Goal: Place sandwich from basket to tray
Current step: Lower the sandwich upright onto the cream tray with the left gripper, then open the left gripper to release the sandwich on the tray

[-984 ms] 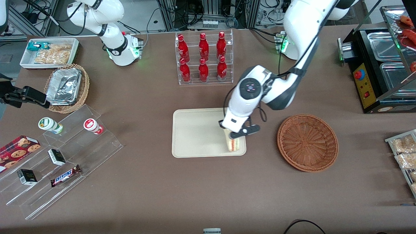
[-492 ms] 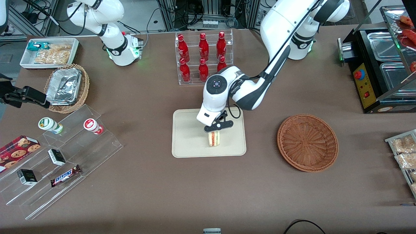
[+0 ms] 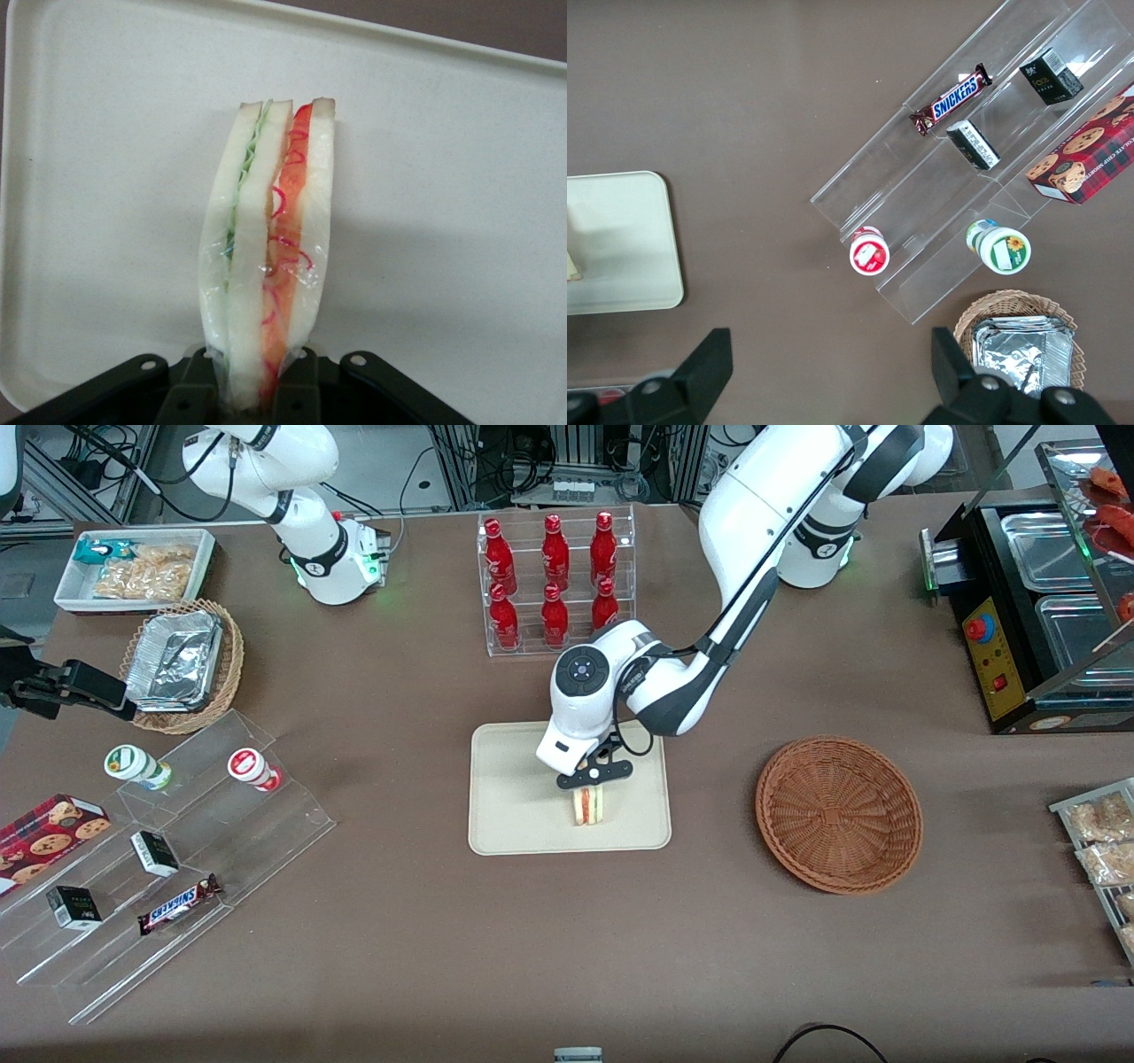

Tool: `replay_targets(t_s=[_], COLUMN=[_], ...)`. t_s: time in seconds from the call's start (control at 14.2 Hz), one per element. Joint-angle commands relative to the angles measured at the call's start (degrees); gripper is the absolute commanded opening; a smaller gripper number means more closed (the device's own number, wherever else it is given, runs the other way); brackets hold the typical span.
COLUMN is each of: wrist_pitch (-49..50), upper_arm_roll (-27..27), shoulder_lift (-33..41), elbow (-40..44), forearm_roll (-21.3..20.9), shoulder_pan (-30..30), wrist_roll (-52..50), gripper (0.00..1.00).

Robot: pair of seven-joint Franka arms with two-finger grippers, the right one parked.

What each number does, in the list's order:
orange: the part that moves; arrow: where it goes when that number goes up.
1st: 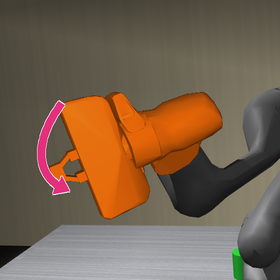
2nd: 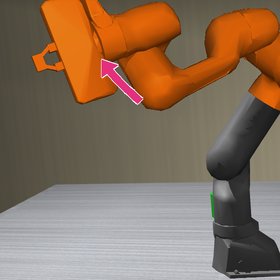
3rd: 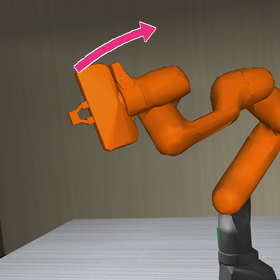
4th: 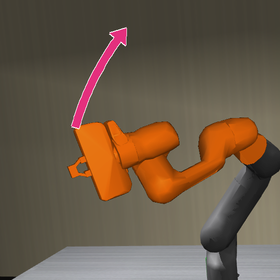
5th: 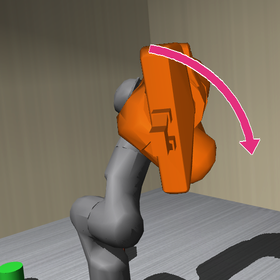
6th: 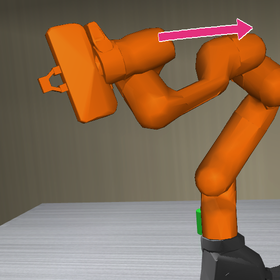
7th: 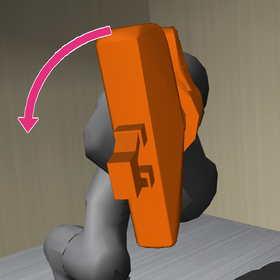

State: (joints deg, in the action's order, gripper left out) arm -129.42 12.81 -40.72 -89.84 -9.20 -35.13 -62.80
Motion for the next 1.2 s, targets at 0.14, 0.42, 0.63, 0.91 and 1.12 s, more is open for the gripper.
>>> replay_targets(t_s=[0.14, 0.42, 0.63, 0.91, 1.12], wrist_pitch=[1.02, 1.54, 8.54, 17.88, 27.00], upper_arm_roll=[-0.51, -0.59, -0.86, -1.56, -2.18], shoulder_lift=[-1.03, -0.59, -0.07, 5.28, 11.87], elbow=[1.77, 3.52, 10.27, 13.29, 12.58], forearm_roll=[-1.00, -1.09, -0.82, -0.91, -0.65], shoulder_pan=[-0.82, -0.73, 0.05, 2.34, 7.68], wrist_roll=[-0.13, -0.66, -0.92, -0.75, 0.13], gripper=[0.70, 1.00, 1.00, 1.00, 1.00])
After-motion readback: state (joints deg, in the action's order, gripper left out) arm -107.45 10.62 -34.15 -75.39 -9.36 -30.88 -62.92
